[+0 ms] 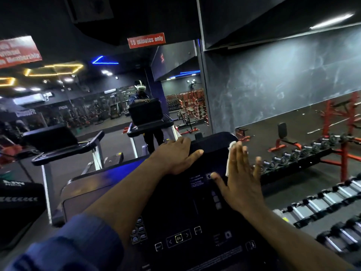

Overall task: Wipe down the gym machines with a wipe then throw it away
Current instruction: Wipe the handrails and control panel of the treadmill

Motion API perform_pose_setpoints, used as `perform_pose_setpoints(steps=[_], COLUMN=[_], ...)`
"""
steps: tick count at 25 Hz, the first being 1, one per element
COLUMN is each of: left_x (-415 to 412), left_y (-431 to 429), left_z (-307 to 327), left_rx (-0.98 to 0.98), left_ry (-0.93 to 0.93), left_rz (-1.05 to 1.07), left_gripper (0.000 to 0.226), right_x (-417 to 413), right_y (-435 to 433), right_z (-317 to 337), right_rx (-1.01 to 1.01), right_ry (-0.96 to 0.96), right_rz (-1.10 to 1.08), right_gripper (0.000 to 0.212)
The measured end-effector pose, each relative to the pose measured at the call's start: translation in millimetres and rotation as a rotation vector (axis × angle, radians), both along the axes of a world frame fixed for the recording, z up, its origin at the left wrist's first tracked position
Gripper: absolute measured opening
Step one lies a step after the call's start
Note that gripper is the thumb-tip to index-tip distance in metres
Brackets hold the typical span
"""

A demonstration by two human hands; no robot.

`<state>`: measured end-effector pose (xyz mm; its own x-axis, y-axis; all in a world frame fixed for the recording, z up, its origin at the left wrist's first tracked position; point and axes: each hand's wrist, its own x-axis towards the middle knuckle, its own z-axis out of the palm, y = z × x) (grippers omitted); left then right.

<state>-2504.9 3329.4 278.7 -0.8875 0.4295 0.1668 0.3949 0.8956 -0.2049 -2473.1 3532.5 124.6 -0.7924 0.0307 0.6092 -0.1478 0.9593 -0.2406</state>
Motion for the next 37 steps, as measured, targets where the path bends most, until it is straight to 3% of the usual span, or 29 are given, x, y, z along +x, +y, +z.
perform_pose_setpoints(steps=[5,8,10,13,15,18,20,23,25,29,31,34,37], left_x=[-13,-15,-16,-12,-10,-10,-12,-17,-18,-17,-12,-3,4], left_y=[62,61,61,63,64,61,60,60,58,55,52,51,52], left_z=[-8,-22,-26,-26,-24,-28,-31,-35,-38,-48,-54,-61,-68], left_rx=[0.055,0.058,0.065,0.075,0.083,0.071,0.039,0.005,-0.001,-0.034,-0.043,-0.042,-0.053], left_ry=[0.053,0.144,0.154,0.168,0.179,0.202,0.230,0.278,0.319,0.420,0.428,0.382,0.385], left_rz=[-0.033,0.001,0.005,0.018,0.017,0.024,0.022,0.034,0.034,-0.011,-0.013,0.002,0.009], left_gripper=[0.076,0.075,0.076,0.075,0.073,0.078,0.082,0.084,0.084,0.087,0.093,0.096,0.096], right_x=[-5,9,10,-7,-12,8,17,4,-3,23,34,19,16], right_y=[14,18,33,44,30,29,43,44,26,15,34,44,20], right_z=[-3,-31,-44,-16,-2,-35,-63,-46,-24,-63,-90,-65,-45], right_rx=[-0.016,0.069,0.149,0.012,-0.002,0.131,0.178,0.063,-0.014,0.212,0.259,0.123,0.076], right_ry=[0.031,0.062,0.080,0.048,0.026,0.085,0.103,0.062,0.046,0.096,0.109,0.034,0.027], right_rz=[0.049,0.209,0.175,0.034,0.086,0.243,0.199,0.043,0.058,0.253,0.220,0.033,0.096], right_gripper=[0.105,0.108,0.106,0.103,0.104,0.106,0.104,0.102,0.103,0.105,0.103,0.102,0.104])
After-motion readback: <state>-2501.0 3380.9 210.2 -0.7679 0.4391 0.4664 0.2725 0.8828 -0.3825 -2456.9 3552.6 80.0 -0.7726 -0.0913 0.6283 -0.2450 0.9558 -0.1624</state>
